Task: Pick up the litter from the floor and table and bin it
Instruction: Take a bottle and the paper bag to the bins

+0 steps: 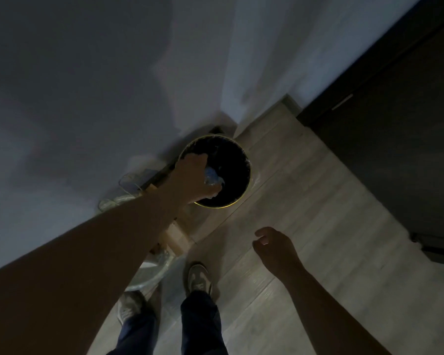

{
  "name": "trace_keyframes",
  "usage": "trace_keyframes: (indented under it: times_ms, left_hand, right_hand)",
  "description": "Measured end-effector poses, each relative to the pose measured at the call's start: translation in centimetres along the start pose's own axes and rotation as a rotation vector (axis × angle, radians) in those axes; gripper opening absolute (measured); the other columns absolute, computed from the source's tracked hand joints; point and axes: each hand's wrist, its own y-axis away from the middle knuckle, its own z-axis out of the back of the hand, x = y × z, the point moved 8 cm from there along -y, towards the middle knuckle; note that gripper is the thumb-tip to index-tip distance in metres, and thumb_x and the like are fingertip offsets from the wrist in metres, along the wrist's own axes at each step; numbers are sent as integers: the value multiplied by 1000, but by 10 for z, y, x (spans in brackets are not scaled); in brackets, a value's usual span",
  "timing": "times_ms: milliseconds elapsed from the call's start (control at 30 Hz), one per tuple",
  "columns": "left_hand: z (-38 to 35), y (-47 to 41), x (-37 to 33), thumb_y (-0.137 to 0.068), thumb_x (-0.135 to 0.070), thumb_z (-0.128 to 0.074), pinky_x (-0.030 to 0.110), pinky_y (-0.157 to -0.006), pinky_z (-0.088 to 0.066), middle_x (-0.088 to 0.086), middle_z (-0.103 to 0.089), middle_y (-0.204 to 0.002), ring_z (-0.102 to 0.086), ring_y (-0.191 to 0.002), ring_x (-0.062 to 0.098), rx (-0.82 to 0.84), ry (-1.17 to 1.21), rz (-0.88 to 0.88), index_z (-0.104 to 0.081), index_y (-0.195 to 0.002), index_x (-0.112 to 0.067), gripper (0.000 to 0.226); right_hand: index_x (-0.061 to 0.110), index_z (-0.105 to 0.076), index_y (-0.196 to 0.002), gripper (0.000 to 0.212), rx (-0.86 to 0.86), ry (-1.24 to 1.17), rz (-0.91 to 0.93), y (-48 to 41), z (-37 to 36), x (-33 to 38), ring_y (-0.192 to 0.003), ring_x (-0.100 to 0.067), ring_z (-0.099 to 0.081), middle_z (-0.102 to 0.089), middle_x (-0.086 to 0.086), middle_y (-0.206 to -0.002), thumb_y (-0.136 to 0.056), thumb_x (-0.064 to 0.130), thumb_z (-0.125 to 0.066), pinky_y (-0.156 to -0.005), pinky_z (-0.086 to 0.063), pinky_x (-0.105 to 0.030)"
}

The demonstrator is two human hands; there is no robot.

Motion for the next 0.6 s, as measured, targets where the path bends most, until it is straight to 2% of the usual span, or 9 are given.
trace_keyframes:
  times_ms: [100,167,267,333,433,600]
  left_hand:
    - [-12,11,6,-77,-45,-68,39,-94,-46,12,-53,-124,-54,-113,32,118,-182,-27,-46,-129,-13,65]
    - [-17,21,12,-80,-44,-63,38,-91,-46,11,-55,-117,-54,-109,29,200,-286,-45,-50,-120,-13,53]
    - [-9,36,17,-80,-40,-60,32,-79,-47,6,-58,-107,-55,-96,22,243,-358,-30,-56,-106,-14,37]
    - [1,44,17,-81,-39,-59,33,-80,-50,6,-62,-107,-58,-98,21,258,-388,-22,-58,-102,-14,33]
    - [24,56,12,-84,-41,-58,33,-88,-49,3,-60,-117,-57,-108,20,277,-450,-43,-57,-113,-17,38]
    - [71,95,-13,-87,-42,-55,35,-103,-41,3,-49,-134,-47,-125,21,291,-539,-51,-45,-134,-21,52]
  right_hand:
    - [14,-59,-121,29,0,-10,3,-4,1,3,-92,-13,-59,-63,-2,-103,-92,19,-59,-75,-45,-22]
    - [13,-59,-121,29,0,-8,24,-4,3,9,-89,-13,-59,-61,0,-98,-92,18,-59,-73,-46,-21]
    - [14,-57,-123,32,12,46,59,-1,9,21,-98,-16,-61,-64,-5,-111,-92,19,-59,-81,-50,-26]
    - [15,-55,-126,34,31,85,80,4,13,29,-105,-17,-59,-62,-5,-117,-92,19,-58,-90,-50,-31]
    - [16,-53,-128,36,52,162,116,18,24,44,-110,-18,-57,-60,-6,-121,-92,19,-56,-95,-48,-34]
    - [16,-50,-132,39,41,329,213,57,51,79,-118,-19,-53,-58,-6,-125,-93,22,-53,-97,-45,-33]
